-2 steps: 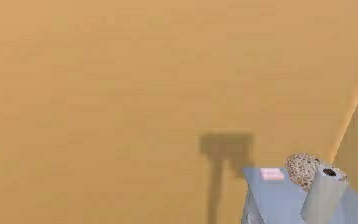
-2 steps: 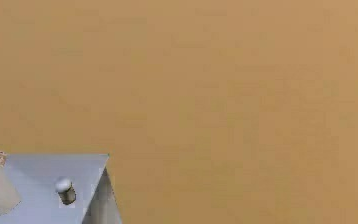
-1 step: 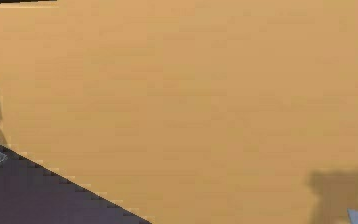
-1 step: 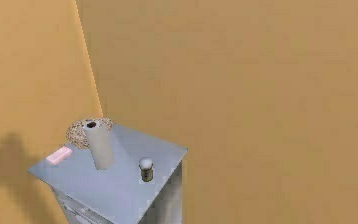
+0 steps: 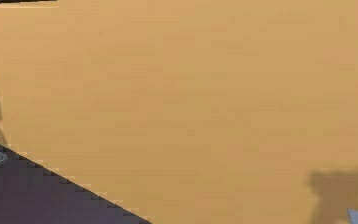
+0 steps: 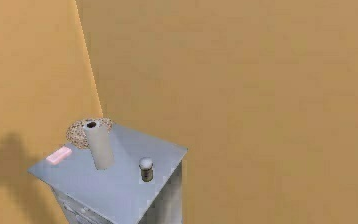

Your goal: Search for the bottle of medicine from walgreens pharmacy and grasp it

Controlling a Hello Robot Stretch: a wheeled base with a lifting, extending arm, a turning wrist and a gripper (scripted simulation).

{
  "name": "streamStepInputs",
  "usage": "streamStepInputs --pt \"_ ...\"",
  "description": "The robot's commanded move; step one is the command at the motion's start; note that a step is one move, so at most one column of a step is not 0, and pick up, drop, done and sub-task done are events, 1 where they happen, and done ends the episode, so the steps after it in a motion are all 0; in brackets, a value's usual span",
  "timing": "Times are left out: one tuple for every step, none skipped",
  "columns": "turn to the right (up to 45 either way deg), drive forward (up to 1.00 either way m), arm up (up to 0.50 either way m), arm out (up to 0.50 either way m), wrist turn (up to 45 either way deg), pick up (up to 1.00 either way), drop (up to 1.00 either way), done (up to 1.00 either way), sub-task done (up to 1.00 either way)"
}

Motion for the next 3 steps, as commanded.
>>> streamStepInputs --pt "0.0 0.0 0.38 0.0 0.0 0.0 0.0 0.0 0.0" --pt "0.0 0.0 0.0 0.26 0.0 0.0 0.0 0.0 0.0" --pt "0.0 0.0 0.0 0.0 45.0 0.0 0.0 0.0 0.0"
